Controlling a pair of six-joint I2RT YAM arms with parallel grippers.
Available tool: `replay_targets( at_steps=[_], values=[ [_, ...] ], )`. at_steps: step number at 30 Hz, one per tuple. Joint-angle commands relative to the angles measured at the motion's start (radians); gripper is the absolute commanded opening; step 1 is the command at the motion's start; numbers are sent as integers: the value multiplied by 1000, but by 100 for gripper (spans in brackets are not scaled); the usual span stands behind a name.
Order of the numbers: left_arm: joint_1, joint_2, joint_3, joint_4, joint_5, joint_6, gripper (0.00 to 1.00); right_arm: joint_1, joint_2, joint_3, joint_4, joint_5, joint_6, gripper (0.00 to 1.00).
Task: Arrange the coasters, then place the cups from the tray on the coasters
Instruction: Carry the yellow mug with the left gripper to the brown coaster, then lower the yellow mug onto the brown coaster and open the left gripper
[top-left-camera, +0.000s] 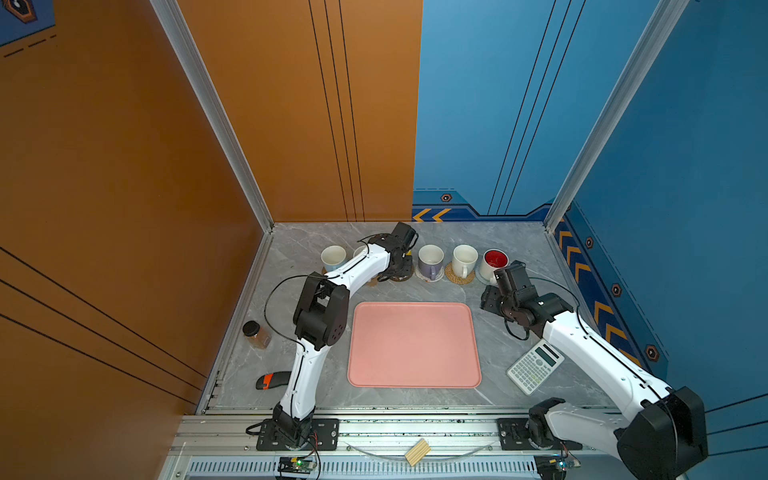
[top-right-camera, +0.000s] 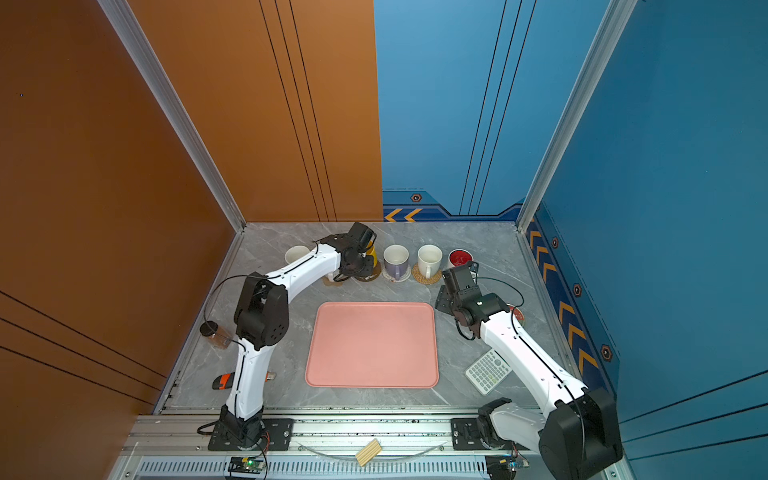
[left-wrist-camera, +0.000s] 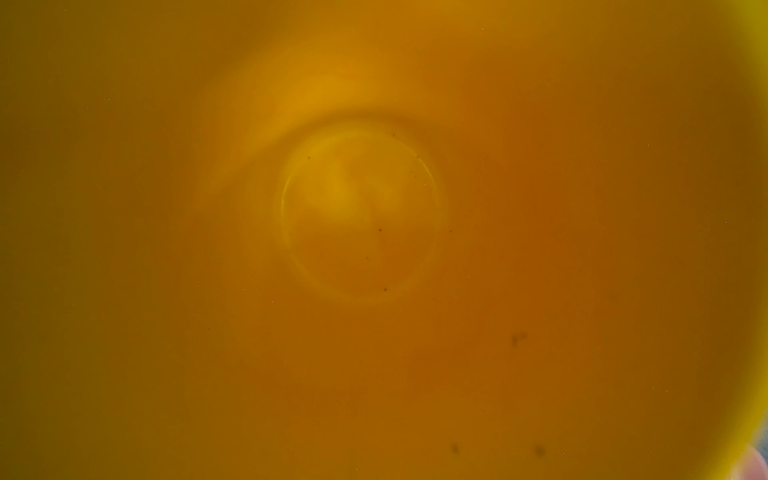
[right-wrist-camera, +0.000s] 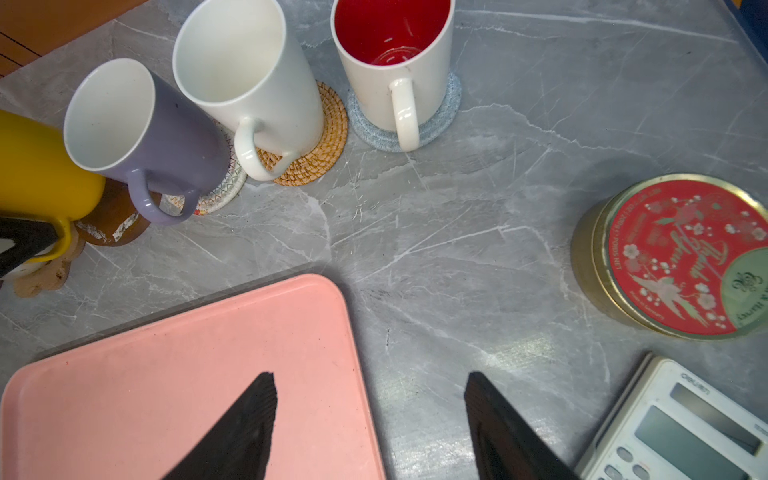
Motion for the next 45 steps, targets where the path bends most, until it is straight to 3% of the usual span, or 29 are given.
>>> replay_targets(
  at_steps=[1,39,45],
  values=[
    [5,1,51,9,10,4,0,-9,-25,-18,-36,-11,-10,71],
    [0,39,27,-11,-8,-6,0,-20,-28,-32,-34,-15,-9,71],
    [-5,40,25,-24,-24,2,13,-21,-24,-32,-30,-19,-9,71]
  ],
)
